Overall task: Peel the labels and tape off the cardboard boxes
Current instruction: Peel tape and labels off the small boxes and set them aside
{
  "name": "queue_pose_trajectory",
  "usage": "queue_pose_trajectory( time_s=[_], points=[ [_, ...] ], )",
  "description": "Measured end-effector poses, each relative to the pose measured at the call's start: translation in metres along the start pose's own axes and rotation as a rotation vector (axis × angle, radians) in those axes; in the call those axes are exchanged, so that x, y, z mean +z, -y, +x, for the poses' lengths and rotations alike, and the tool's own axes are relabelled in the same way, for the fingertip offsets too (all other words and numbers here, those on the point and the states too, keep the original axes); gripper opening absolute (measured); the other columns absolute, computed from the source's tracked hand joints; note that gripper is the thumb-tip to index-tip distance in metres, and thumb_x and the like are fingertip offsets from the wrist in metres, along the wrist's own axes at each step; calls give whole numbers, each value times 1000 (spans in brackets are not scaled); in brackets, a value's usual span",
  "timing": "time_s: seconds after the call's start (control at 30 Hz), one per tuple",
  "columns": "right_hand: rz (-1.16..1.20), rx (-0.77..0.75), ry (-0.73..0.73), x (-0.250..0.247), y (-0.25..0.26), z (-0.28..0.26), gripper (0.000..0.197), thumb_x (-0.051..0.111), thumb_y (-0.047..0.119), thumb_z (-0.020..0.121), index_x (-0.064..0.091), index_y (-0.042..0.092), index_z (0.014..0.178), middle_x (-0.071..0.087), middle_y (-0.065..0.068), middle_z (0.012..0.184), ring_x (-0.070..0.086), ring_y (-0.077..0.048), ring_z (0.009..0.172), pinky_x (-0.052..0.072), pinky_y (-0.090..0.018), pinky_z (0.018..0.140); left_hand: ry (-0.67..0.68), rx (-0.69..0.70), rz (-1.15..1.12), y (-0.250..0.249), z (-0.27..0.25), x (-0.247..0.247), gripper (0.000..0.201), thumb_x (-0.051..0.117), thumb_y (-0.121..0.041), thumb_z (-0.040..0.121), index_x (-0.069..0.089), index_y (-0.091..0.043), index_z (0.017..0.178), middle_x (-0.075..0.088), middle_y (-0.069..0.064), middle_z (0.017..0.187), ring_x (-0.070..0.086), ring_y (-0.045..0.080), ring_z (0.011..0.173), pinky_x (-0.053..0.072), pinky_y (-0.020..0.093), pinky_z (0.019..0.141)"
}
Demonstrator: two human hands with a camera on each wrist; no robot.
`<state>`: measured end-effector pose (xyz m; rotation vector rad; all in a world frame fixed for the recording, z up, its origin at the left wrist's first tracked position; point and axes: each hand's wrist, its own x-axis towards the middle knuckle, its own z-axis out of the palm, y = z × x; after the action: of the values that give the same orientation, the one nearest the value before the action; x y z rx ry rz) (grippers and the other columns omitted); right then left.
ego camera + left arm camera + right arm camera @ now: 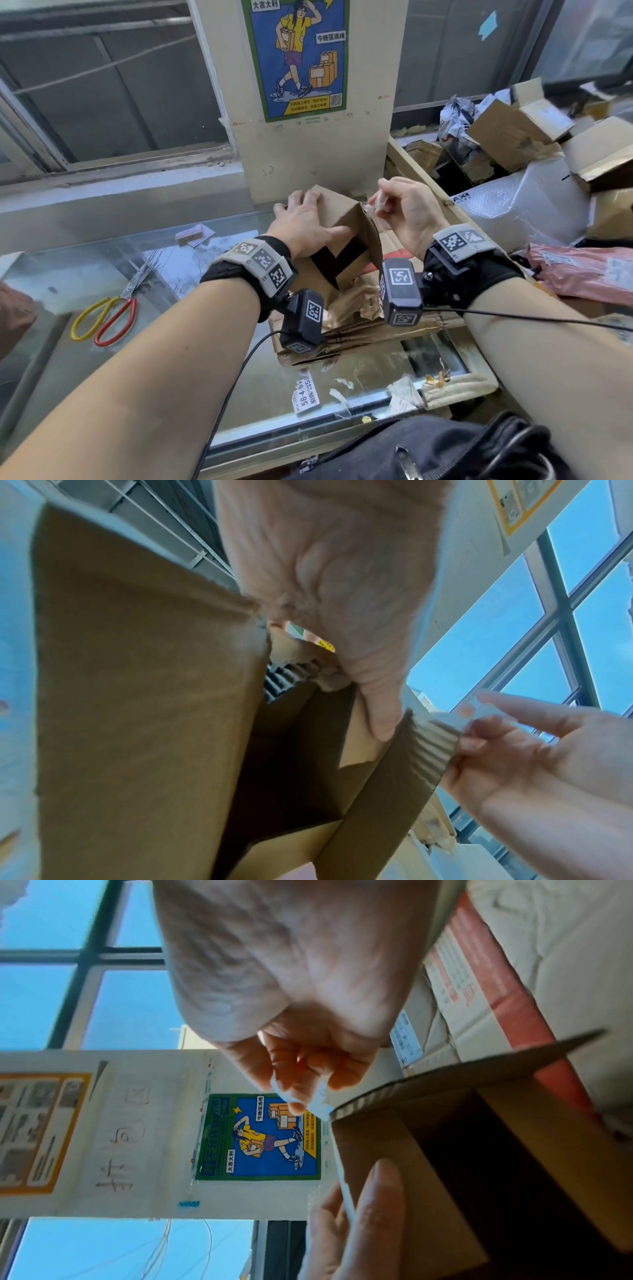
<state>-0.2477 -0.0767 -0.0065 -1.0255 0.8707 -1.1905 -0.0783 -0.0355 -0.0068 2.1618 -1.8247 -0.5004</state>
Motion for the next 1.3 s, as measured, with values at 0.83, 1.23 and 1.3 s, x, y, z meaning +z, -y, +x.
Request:
queue_pose_trajectory(
  time_s=[0.83, 1.23, 1.3],
  points=[
    [-173, -2, 32, -22, 20, -1, 51, 67, 7, 83, 50, 16, 130, 50, -3, 124, 49, -17, 115, 45, -34, 96, -227, -248, -727, -12, 9, -17, 97, 68, -59, 42, 45, -33, 132, 54, 1, 123, 53, 28, 114, 49, 45, 96],
    [-629, -30, 57, -37, 5, 4, 15, 64, 24, 90, 74, 12, 89, 66, -10, 83, 55, -17, 72, 44, -32, 70, 21, 86, -341, 1, -6, -3, 134, 92, -21, 54, 3, -39, 152, 4, 0, 161, 6, 21, 147, 15, 45, 120],
    [-591, 38, 93, -39, 8, 1, 29, 68, 30, 86, 73, 3, 92, 69, -21, 95, 60, -26, 78, 51, -44, 77, -29, 160, -330, 4, -7, 1, 126, 88, -14, 62, 4, -36, 153, 14, 2, 159, 12, 17, 146, 14, 34, 119]
  ],
)
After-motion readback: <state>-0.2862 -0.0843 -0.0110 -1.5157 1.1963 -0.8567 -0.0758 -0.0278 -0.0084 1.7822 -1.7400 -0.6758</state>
